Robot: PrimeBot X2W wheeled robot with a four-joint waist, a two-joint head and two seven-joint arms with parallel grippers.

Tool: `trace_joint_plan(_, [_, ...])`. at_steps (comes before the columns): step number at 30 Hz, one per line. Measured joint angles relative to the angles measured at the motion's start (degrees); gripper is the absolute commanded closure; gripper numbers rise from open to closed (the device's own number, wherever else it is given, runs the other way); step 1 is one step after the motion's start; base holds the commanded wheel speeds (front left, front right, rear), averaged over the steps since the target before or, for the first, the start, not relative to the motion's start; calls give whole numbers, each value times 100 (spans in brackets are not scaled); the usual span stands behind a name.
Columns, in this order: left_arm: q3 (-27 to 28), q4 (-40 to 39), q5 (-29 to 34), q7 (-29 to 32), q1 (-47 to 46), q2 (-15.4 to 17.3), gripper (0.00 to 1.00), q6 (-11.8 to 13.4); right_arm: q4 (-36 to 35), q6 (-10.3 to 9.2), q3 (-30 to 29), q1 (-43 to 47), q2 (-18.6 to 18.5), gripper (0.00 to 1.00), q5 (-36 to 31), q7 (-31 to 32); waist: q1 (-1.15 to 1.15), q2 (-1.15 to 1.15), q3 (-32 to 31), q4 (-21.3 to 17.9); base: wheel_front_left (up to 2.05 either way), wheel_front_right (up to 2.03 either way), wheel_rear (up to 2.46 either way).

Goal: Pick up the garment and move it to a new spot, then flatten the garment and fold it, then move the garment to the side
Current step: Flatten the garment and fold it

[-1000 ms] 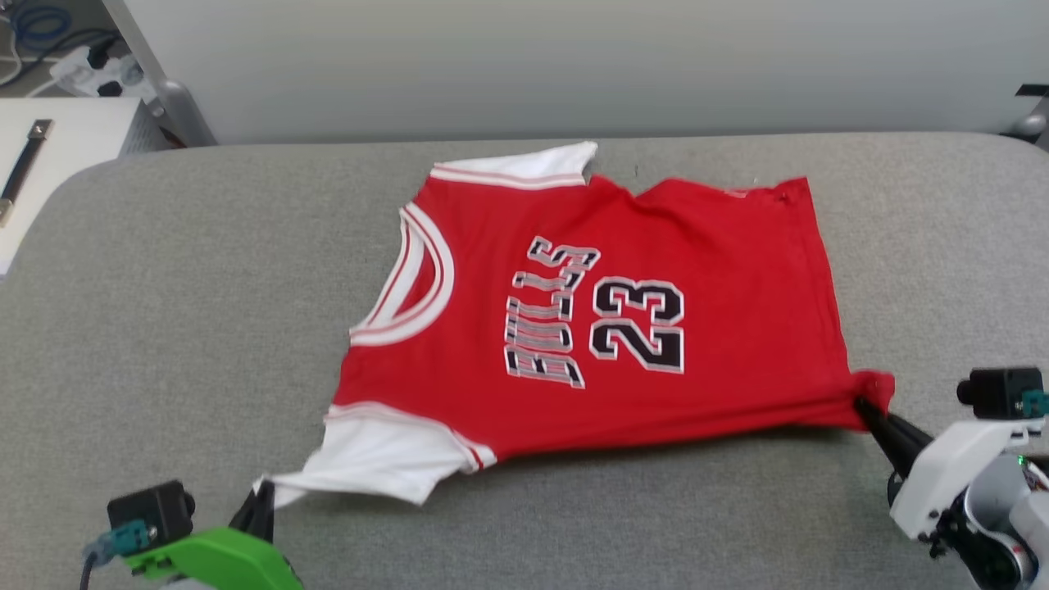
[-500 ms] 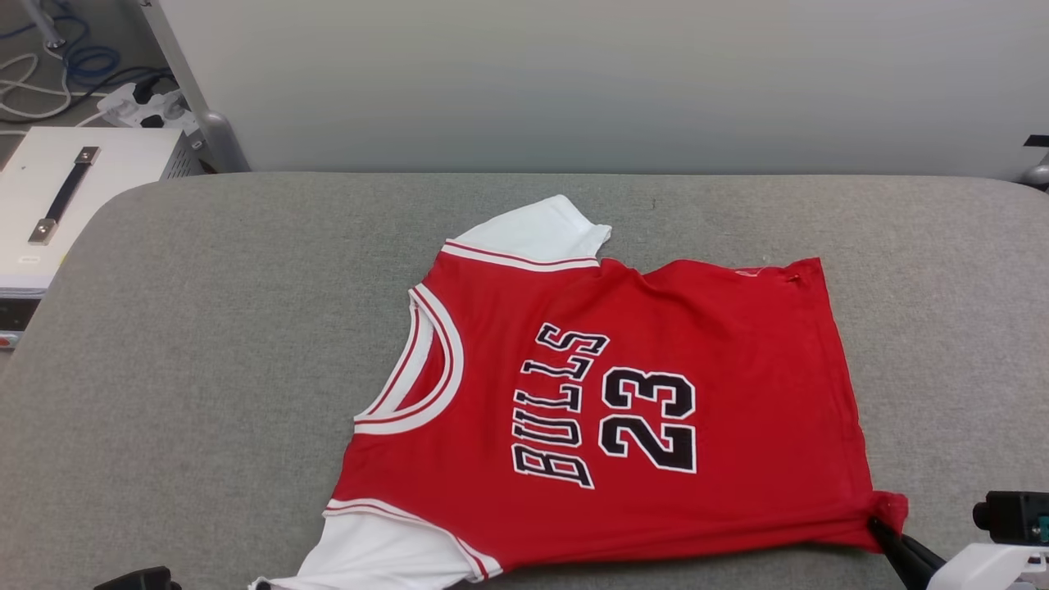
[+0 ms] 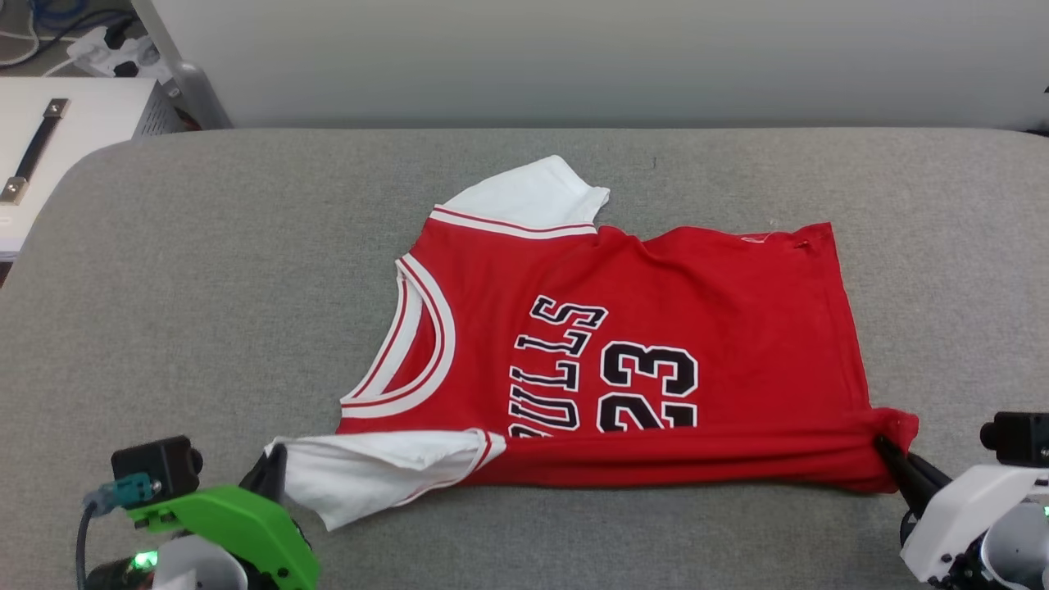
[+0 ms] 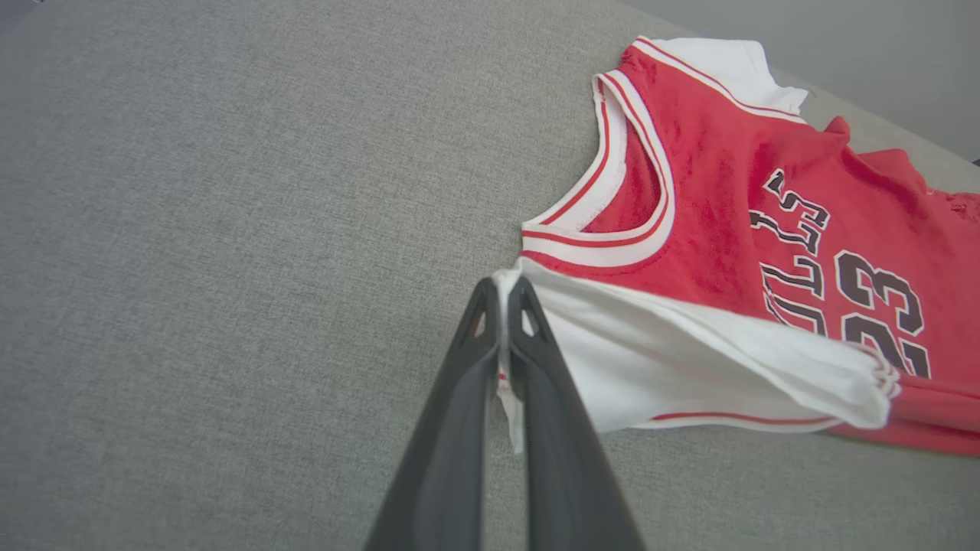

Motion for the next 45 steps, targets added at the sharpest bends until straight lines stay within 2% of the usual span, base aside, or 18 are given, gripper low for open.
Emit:
trace_joint_plan(8, [-216, 857, 118, -42, -1232, -277, 100, -326, 124, 0, 43, -779, 25, 100, -156, 163, 0, 0, 493, -42, 0, 0, 0])
trace_joint_plan(16, [-318, 1713, 120, -66, -2093, -467, 100, -643, 476, -1, 347, -1239, -56, 100, -131, 142, 0, 0, 946, -81, 0, 0, 0])
trace_joint_plan(18, [-397, 2203, 116, -60, -2430, -570, 100, -826, 677, -1, 520, -1383, -90, 100, -125, 46, 1, 0, 1128, -102, 0, 0, 0])
trace_joint_plan(26, [-600, 2933, 60, 146, -2781, -690, 100, -1121, 944, -1, 905, -1624, -223, 100, 74, -133, 1, 0, 1240, -155, 0, 0, 0])
trace_joint_plan(27, [-598, 2960, 49, 158, -2796, -705, 81, -1131, 960, -1, 932, -1629, -233, 96, 91, -136, 1, 0, 1233, -154, 0, 0, 0])
trace_joint_plan(28, [-597, 3007, 27, 158, -2814, -735, 53, -1139, 977, -1, 975, -1631, -240, 73, 155, -154, 1, 0, 1208, -152, 0, 0, 0])
trace_joint_plan(29, [-586, 3043, 4, 148, -2823, -755, 0, -1156, 978, -1, 1012, -1631, -255, 0, 165, -204, 1, 0, 1182, -150, 0, 0, 0])
trace_joint_plan(32, [-526, 3115, -14, 29, -2823, -773, 0, -1163, 973, -2, 1138, -1616, -281, 0, 155, -352, 1, 0, 1084, -149, 0, 0, 0])
trace_joint_plan(37, [-304, 3101, -45, -308, -2809, -748, 0, -1128, 923, -4, 1069, -1471, -199, 0, -105, -960, 1, 0, 871, -157, 0, 0, 0])
trace_joint_plan(40, [-201, 2998, -44, -476, -2743, -681, 0, -1046, 860, -4, 759, -1330, -5, 0, -425, -1385, 1, 0, 717, -173, 0, 0, 0])
trace_joint_plan(45, [-93, 2596, -43, -500, -2530, -510, 0, -886, 616, -4, 205, -1073, 396, 0, -962, -1742, 1, 0, 496, -205, 0, 0, 0])
